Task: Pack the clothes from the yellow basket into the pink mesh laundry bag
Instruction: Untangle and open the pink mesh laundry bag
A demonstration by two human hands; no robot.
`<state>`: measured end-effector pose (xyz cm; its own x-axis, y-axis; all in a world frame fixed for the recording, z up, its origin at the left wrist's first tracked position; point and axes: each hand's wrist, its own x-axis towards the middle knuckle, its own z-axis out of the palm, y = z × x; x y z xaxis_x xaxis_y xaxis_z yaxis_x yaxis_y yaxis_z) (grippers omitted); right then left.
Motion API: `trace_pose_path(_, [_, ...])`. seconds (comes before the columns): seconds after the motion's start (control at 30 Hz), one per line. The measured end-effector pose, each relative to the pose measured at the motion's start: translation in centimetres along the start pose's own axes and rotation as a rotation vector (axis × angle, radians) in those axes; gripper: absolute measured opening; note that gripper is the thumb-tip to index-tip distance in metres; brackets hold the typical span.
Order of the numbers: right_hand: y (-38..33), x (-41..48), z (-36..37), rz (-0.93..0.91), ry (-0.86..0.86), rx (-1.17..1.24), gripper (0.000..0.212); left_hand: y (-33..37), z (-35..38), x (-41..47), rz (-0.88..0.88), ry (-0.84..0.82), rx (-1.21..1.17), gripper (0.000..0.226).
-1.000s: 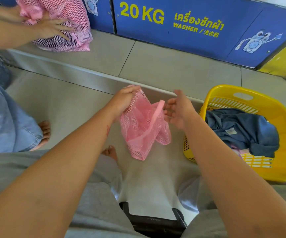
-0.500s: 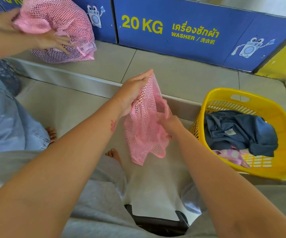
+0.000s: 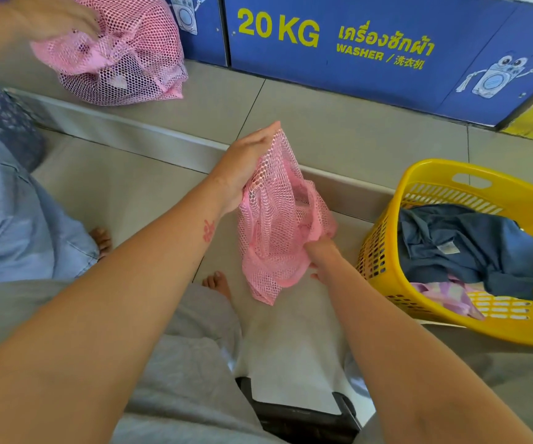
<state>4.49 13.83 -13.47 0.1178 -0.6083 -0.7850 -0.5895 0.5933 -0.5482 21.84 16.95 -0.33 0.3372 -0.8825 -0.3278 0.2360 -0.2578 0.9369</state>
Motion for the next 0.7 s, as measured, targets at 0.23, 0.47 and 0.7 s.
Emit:
trace_pose_path(0.23, [-5.4, -3.6, -3.3, -0.422, 0.545, -0.033, 0.021, 0.0, -1.2, 0.3, 0.035, 0.092, 0.065, 0.042])
trace_pose_path(0.47, [-8.9, -8.1, -11.6, -0.703, 0.765, -0.002, 0.024, 3.8, 0.3, -0.3, 0.168, 0.127, 0.108, 0.041])
trace_pose_path(0.7, [-6.6, -8.6, -19.8, -0.576, 0.948, 0.033, 0.027, 7.5, 5.1, -1.1, 0.294, 0.087, 0.116, 0.045])
